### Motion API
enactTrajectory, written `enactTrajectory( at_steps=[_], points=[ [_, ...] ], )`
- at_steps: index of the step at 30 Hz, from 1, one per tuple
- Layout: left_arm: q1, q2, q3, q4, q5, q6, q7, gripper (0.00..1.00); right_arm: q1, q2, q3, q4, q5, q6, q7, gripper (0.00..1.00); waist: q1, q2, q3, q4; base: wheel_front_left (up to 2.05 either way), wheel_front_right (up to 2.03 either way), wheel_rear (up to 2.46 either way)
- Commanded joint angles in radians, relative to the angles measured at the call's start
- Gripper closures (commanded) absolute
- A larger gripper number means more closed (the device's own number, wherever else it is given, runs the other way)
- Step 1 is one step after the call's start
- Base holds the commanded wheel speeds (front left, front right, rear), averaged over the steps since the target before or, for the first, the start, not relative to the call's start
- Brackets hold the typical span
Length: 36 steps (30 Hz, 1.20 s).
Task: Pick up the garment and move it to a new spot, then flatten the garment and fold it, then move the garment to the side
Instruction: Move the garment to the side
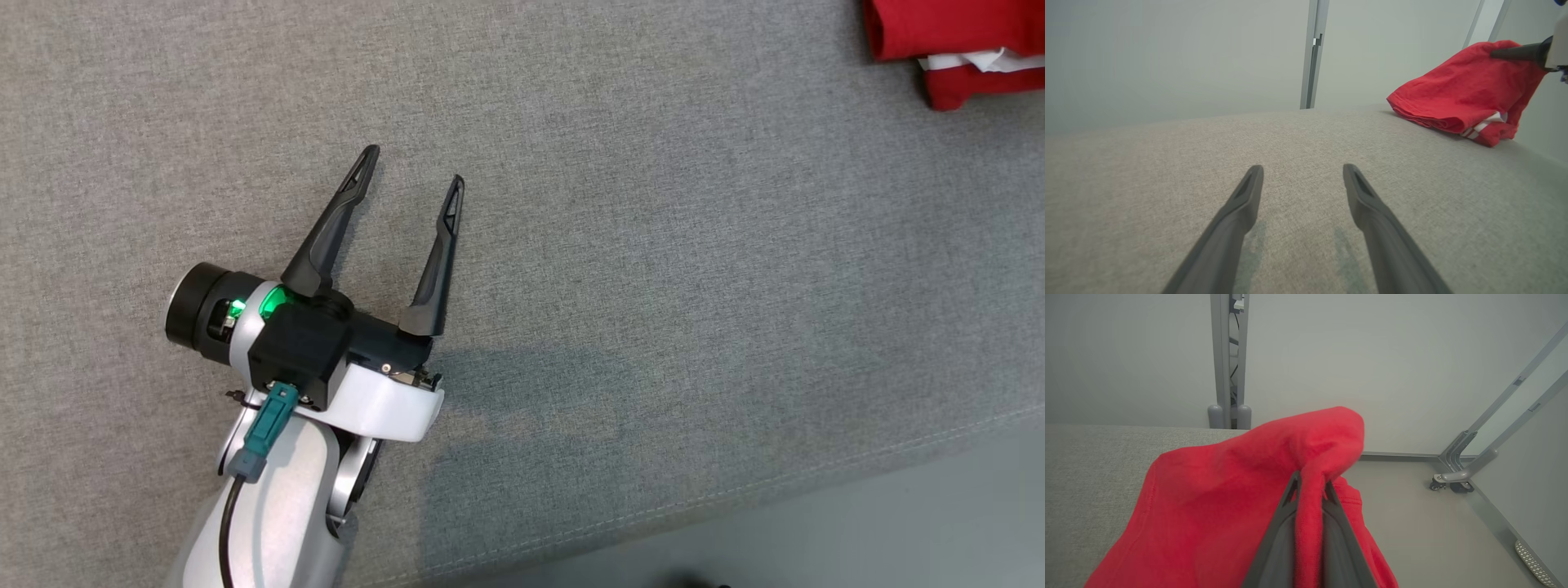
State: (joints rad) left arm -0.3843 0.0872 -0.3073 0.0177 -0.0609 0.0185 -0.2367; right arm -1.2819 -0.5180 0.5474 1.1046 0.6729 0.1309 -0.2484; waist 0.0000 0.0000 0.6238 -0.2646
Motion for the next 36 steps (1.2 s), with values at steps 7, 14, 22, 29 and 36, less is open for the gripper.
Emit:
enactTrajectory(
  at_steps=[7, 14, 22, 29, 36],
  points=[
    [-0.016, 0.017, 0.018, -0.025, 0.004, 0.003, 0.013, 0.0, 0.004, -0.057, -0.151, -0.011, -0.143, 0.0, -0.013, 0.0, 0.0, 0.0, 0.009, 0.003, 0.0, 0.0, 0.0],
    [-0.01, 0.022, 0.02, -0.018, -0.006, 0.011, 0.012, 0.0, 0.078, 0.045, -0.293, -0.149, -0.277, 0.0, -0.013, 0.0, 0.0, 0.0, -0.017, -0.003, 0.0, 0.0, 0.0],
    [-0.008, -0.001, 0.022, 0.017, -0.06, 0.019, -0.006, 0.0, 0.219, 0.151, -0.235, -0.333, -0.181, 0.0, -0.013, 0.0, 0.0, 0.0, -0.098, 0.029, 0.0, 0.0, 0.0],
    [0.01, -0.019, 0.052, 0.048, -0.12, 0.054, -0.02, 0.0, 0.342, 0.152, -0.178, -0.476, -0.089, 0.0, -0.013, 0.0, 0.0, 0.0, -0.187, 0.065, 0.0, 0.0, 0.0],
    [0.057, -0.031, 0.107, 0.036, -0.187, 0.08, -0.025, 0.0, 0.502, 0.161, -0.166, -0.593, -0.078, 0.0, -0.013, 0.0, 0.0, 0.0, -0.306, 0.111, 0.0, 0.0, 0.0]
  ],
)
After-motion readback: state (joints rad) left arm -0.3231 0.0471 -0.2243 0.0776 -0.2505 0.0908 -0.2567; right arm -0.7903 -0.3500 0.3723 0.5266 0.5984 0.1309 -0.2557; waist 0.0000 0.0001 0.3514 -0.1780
